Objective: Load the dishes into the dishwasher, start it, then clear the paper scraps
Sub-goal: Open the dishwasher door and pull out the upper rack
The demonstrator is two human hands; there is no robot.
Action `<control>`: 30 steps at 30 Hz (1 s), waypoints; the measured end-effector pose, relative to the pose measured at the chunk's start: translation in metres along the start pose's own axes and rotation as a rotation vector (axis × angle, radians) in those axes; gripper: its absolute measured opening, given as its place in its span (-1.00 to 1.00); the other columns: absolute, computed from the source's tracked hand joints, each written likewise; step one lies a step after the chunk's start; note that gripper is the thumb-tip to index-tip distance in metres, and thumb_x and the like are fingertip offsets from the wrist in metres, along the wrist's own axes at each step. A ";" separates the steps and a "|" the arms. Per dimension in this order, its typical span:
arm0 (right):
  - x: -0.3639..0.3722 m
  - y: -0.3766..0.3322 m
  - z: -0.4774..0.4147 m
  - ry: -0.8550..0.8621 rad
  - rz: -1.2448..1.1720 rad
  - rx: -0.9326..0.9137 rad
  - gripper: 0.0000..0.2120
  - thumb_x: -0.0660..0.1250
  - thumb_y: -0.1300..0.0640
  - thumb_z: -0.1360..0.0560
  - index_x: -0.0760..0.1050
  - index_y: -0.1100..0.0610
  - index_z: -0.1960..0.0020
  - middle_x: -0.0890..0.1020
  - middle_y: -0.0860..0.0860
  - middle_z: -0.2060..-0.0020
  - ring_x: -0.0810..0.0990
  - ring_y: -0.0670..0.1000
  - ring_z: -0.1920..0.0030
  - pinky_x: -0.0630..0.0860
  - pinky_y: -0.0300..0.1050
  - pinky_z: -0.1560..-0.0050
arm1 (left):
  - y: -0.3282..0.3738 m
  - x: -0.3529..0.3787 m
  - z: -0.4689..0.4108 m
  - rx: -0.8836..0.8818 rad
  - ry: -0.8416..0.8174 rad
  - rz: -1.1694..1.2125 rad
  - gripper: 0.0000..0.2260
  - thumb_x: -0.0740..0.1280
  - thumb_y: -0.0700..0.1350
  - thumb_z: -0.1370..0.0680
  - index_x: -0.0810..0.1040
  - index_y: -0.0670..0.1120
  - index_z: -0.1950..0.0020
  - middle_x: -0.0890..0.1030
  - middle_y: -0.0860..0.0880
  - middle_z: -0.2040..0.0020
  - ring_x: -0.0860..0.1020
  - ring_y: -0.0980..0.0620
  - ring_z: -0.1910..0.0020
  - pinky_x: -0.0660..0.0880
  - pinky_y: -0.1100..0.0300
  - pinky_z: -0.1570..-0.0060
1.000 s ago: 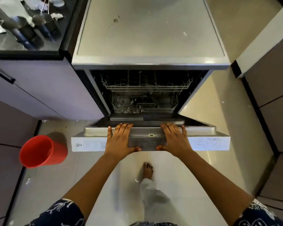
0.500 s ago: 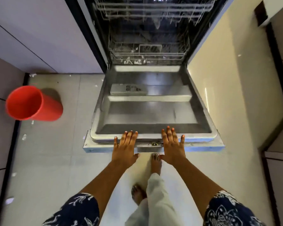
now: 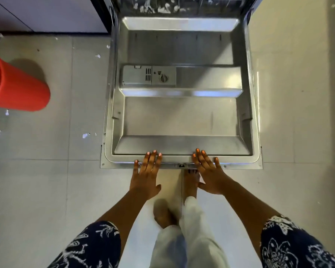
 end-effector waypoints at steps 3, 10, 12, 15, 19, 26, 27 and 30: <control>0.006 0.003 -0.008 -0.055 0.054 -0.012 -0.05 0.28 -0.11 -0.50 -0.44 0.14 -0.43 -0.42 0.03 -0.39 -0.41 0.08 -0.40 -0.21 0.09 -0.41 | -0.006 0.012 -0.009 0.011 -0.027 0.000 0.04 0.46 0.19 -0.34 -0.20 -0.02 -0.53 0.03 -0.10 -0.57 0.05 -0.15 -0.53 0.06 -0.18 -0.40; 0.019 -0.002 -0.024 -0.064 0.058 0.075 -0.29 0.11 0.05 -0.60 -0.32 0.14 -0.51 -0.34 0.04 -0.47 -0.24 0.08 -0.52 -0.10 0.06 -0.48 | -0.007 0.031 -0.027 -0.002 -0.061 -0.008 -0.10 0.27 0.18 -0.52 -0.43 -0.02 -0.44 -0.25 -0.06 -0.56 -0.22 -0.09 -0.54 -0.15 -0.09 -0.46; 0.023 -0.005 -0.030 -0.095 0.054 0.127 -0.33 0.04 0.09 -0.61 -0.35 0.15 -0.50 -0.32 0.04 -0.50 -0.27 0.05 -0.51 -0.11 0.03 -0.49 | -0.007 0.035 -0.032 -0.016 -0.079 -0.009 -0.10 0.26 0.19 -0.53 -0.40 -0.03 -0.48 -0.25 -0.06 -0.56 -0.22 -0.09 -0.54 -0.17 -0.09 -0.46; 0.030 -0.007 -0.040 -0.168 0.103 0.187 -0.29 0.07 0.07 -0.61 -0.39 0.14 -0.49 -0.35 0.05 -0.49 -0.31 0.05 -0.50 -0.12 0.03 -0.49 | -0.008 0.042 -0.038 -0.027 -0.130 -0.039 -0.11 0.26 0.19 -0.53 -0.35 -0.02 -0.52 -0.27 -0.06 -0.56 -0.24 -0.09 -0.53 -0.19 -0.09 -0.46; 0.047 -0.003 -0.059 -0.218 0.101 0.227 -0.34 0.00 0.00 -0.63 -0.40 0.11 -0.49 -0.37 0.02 -0.48 -0.31 0.03 -0.50 -0.14 0.04 -0.49 | -0.011 0.052 -0.054 -0.041 -0.206 -0.059 -0.11 0.28 0.16 -0.52 -0.35 0.00 -0.53 -0.29 -0.03 -0.55 -0.25 -0.06 -0.53 -0.20 -0.09 -0.45; 0.071 0.002 -0.071 -0.179 0.110 0.240 -0.33 -0.02 -0.03 -0.64 -0.51 0.11 -0.38 -0.43 0.02 -0.44 -0.33 0.04 -0.49 -0.13 0.07 -0.51 | -0.014 0.072 -0.065 -0.059 -0.240 -0.075 -0.01 0.35 0.17 -0.47 -0.40 0.00 -0.51 -0.37 -0.05 -0.53 -0.32 -0.08 -0.51 -0.23 -0.07 -0.45; 0.071 0.003 -0.072 -0.189 0.116 0.240 -0.34 -0.03 -0.04 -0.64 -0.50 0.10 -0.40 -0.41 0.01 -0.45 -0.33 0.04 -0.50 -0.13 0.07 -0.50 | -0.014 0.072 -0.064 -0.058 -0.246 -0.074 0.00 0.36 0.17 -0.46 -0.40 0.01 -0.51 -0.37 -0.04 -0.53 -0.32 -0.08 -0.51 -0.23 -0.07 -0.45; 0.053 0.004 -0.075 -0.277 0.118 0.238 -0.37 -0.02 -0.03 -0.63 -0.35 0.10 -0.51 -0.30 0.02 -0.50 -0.25 0.03 -0.52 -0.13 0.09 -0.50 | -0.012 0.049 -0.067 -0.056 -0.332 -0.068 -0.05 0.34 0.16 -0.46 -0.32 0.03 -0.54 -0.30 -0.02 -0.55 -0.23 -0.05 -0.54 -0.18 -0.09 -0.46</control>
Point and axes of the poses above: each hand's wrist, its own z-axis away from the middle knuckle, its own x-axis out of the palm, y = z × x, the point moved 3 cm from there along -z, towards the middle knuckle
